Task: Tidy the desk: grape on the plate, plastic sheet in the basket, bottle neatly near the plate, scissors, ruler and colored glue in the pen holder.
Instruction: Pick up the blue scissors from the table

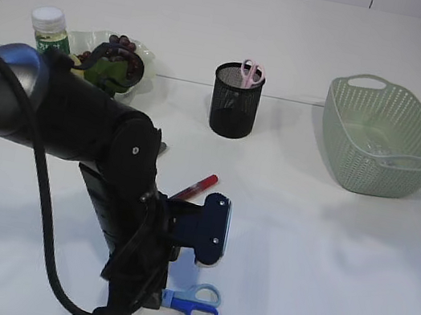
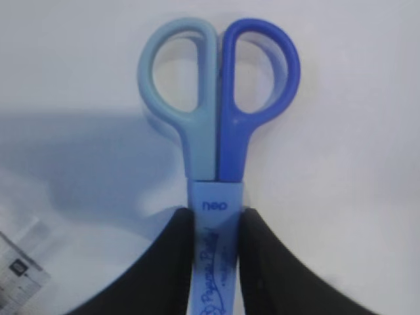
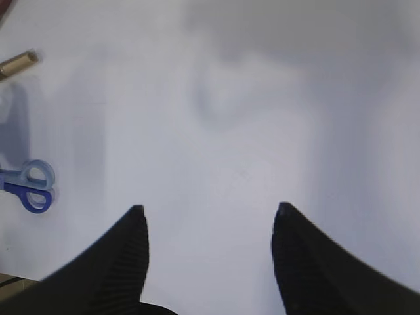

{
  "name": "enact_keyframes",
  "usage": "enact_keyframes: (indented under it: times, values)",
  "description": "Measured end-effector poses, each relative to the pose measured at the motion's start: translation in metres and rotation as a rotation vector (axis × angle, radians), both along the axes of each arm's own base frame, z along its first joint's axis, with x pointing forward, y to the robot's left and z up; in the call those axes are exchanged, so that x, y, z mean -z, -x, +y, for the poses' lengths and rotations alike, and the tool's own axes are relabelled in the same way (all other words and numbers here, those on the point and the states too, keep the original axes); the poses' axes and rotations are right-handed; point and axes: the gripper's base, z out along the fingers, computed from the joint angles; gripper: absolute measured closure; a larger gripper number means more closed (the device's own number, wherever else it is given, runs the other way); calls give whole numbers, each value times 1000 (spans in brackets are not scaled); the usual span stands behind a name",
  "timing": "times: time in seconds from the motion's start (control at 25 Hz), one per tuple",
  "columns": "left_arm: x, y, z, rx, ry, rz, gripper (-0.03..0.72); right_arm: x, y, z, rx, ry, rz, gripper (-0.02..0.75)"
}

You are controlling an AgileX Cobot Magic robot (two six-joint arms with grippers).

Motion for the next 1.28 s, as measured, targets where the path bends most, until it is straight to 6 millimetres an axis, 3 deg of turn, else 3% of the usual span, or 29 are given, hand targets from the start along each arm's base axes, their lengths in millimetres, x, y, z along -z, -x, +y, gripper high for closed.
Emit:
enact_keyframes:
  times: [0.24,0.56,1.0,1.28]
  values:
    - [-5,-3,-4,-75,-9,45,524,0,0,0,0,0,0,267]
    - [-27,-14,-17,-128,17,58,524,0,0,0,0,0,0,267]
    - [-28,-11,-21,-197,48,118,524,0,0,0,0,0,0,267]
    - [-30,-12,-24,-367,76,158,524,0,0,0,-2,0,0,267]
